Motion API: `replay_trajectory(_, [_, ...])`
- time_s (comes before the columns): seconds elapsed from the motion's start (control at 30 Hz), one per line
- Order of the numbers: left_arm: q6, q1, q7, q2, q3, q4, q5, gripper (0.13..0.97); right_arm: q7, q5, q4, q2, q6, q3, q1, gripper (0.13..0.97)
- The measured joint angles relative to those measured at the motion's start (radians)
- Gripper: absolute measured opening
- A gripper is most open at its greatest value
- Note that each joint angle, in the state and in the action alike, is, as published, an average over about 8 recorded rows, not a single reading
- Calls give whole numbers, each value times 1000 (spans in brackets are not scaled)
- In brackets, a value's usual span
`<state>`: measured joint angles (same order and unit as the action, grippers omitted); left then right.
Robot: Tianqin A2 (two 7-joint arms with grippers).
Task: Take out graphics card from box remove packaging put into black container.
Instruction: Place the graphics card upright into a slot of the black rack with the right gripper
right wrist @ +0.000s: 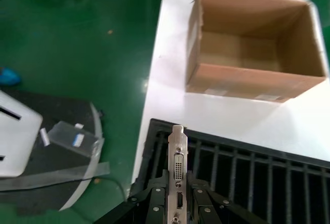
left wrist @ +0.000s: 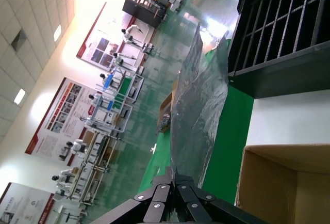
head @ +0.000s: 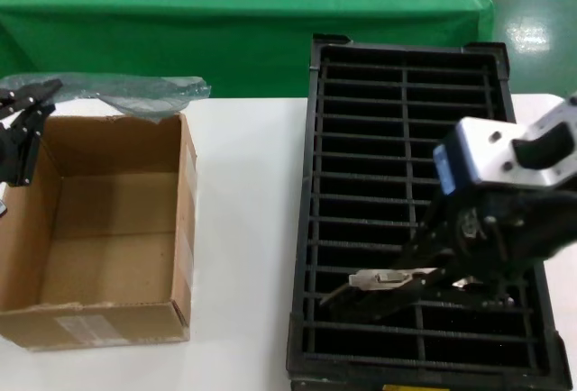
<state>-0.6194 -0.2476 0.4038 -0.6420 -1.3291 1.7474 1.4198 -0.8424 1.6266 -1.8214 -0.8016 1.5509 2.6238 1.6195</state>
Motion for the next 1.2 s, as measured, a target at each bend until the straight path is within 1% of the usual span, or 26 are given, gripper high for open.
replay_trajectory(0.17, [0, 0, 0, 0, 0, 0, 0, 139, 1, -12, 58, 67, 14, 78, 41, 188])
replay_trajectory(0.37, [0, 0, 0, 0, 0, 0, 0, 139, 40, -65, 143, 139, 18, 114, 33, 188])
replay_trajectory(0.77, [0, 0, 0, 0, 0, 0, 0, 139, 118, -141, 293, 229, 18, 127, 13, 188])
replay_trajectory(1.2, [0, 0, 0, 0, 0, 0, 0, 139, 143, -184, 381, 269, 19, 128, 4, 188])
